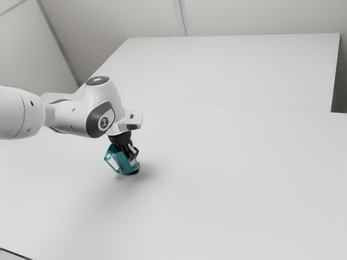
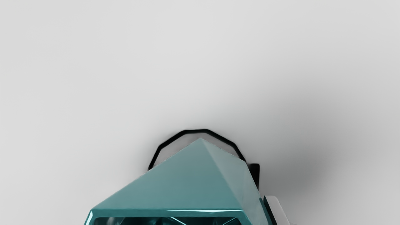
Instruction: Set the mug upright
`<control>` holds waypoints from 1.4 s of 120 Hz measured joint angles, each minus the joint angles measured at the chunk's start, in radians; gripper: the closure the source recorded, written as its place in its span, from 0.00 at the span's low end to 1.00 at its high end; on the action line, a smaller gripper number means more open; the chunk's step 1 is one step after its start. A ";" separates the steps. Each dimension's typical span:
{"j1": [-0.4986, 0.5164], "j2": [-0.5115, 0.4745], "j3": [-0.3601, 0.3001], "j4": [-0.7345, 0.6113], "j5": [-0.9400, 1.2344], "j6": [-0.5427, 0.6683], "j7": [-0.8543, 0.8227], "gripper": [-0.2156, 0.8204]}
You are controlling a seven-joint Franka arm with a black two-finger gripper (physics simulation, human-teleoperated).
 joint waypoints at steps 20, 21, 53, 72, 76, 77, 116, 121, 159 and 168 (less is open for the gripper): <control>0.000 0.001 -0.001 0.000 0.001 0.000 -0.007 0.96; 0.000 0.001 -0.001 0.000 0.001 0.000 -0.007 0.95; 0.000 0.002 -0.002 0.000 -0.007 -0.003 -0.004 0.85; 0.000 0.000 -0.002 0.002 -0.008 -0.003 -0.002 0.77; 0.000 -0.001 -0.002 0.002 -0.009 -0.003 -0.001 0.76; 0.000 -0.002 -0.002 0.002 -0.009 -0.003 -0.001 0.75; 0.000 -0.018 -0.004 0.007 -0.010 -0.011 0.001 0.68; 0.000 -0.022 -0.005 0.007 -0.011 -0.012 0.001 0.67; 0.002 -0.051 -0.018 0.013 -0.011 -0.020 0.003 0.61; 0.000 -0.058 -0.020 0.019 -0.011 -0.027 0.003 0.60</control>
